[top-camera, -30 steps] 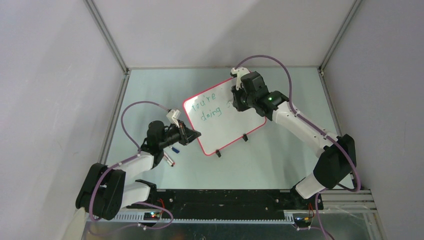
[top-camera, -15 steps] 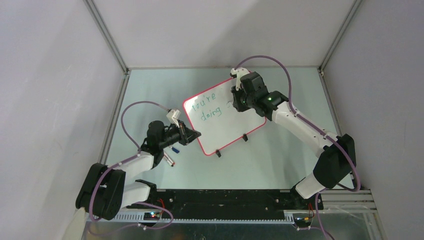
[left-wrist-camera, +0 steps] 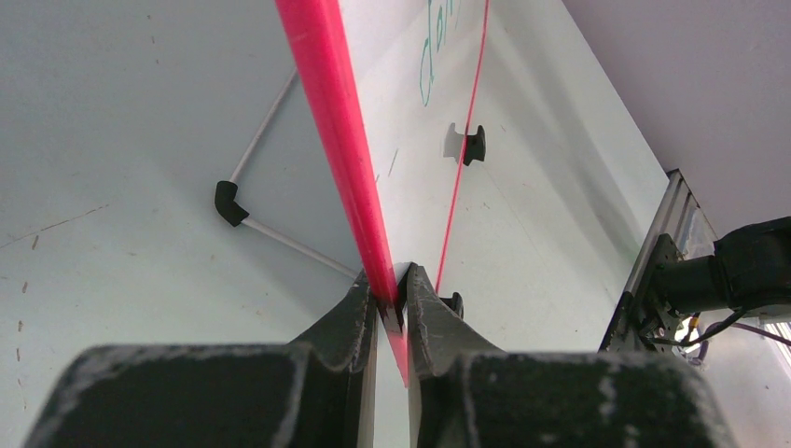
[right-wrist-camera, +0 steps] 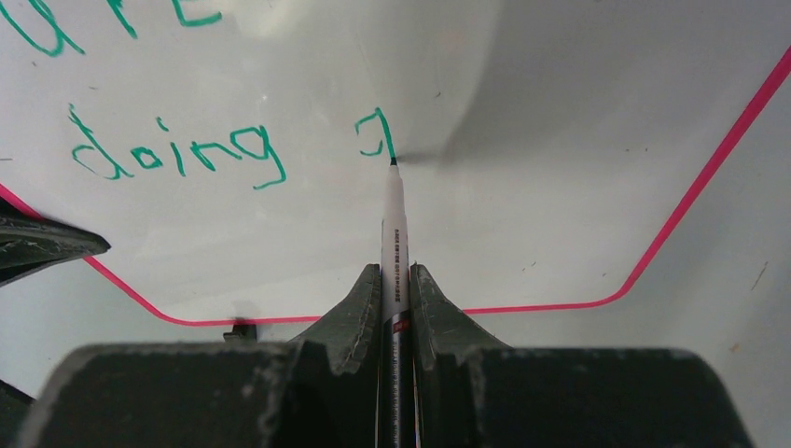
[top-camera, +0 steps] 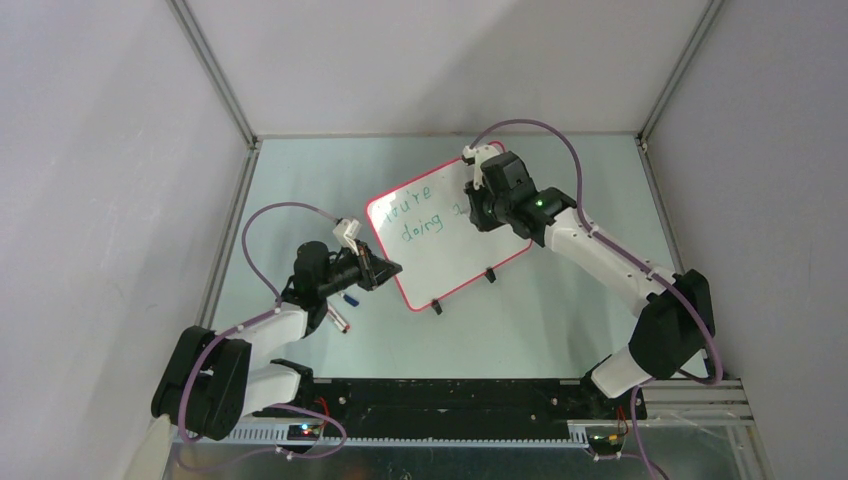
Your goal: Write a sentence on the whiteboard
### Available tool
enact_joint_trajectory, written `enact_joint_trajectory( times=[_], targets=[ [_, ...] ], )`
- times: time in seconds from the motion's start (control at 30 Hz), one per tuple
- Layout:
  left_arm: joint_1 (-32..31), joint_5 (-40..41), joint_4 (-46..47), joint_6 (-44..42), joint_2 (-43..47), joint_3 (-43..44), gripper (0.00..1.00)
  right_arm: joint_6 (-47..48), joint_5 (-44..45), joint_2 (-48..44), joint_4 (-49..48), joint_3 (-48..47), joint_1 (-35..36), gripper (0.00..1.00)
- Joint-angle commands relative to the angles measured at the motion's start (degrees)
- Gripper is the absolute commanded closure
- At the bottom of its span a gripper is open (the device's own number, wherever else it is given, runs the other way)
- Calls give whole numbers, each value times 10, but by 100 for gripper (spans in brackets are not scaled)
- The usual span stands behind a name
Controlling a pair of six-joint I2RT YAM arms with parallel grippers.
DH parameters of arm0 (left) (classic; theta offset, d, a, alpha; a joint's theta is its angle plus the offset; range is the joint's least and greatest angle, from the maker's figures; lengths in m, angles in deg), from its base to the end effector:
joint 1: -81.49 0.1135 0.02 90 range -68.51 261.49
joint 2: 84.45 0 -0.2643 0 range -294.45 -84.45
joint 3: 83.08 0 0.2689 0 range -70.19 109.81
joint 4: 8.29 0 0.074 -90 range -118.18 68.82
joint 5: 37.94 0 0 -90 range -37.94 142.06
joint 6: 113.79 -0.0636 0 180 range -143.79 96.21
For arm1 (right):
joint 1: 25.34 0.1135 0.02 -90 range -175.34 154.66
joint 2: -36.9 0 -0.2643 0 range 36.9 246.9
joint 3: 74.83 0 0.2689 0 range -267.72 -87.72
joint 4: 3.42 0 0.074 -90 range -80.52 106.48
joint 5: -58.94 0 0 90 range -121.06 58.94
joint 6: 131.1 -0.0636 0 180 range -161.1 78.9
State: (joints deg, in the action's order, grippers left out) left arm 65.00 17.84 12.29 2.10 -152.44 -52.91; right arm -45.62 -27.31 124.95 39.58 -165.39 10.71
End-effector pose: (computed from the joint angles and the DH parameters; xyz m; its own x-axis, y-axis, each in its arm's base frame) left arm 0.2337 -0.1065 0.1561 -0.5830 -0.2040 -0.7864 0.5504 0.6129 -0.5670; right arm 0.3131 0.2227 0.3002 -0.5664 -0.3150 -0.7615 -0.5039 0.8636 0.0176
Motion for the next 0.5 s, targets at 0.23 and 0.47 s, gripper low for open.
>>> enact_joint_trajectory(
  times=[0.23,0.47],
  targets=[
    [5,67,-34,-57,-8,3,98,-12,11,-28,1,27,12,100],
    [6,68,-34,-57,-8,3,98,-12,-1,-27,-10,27,21,100]
  ],
)
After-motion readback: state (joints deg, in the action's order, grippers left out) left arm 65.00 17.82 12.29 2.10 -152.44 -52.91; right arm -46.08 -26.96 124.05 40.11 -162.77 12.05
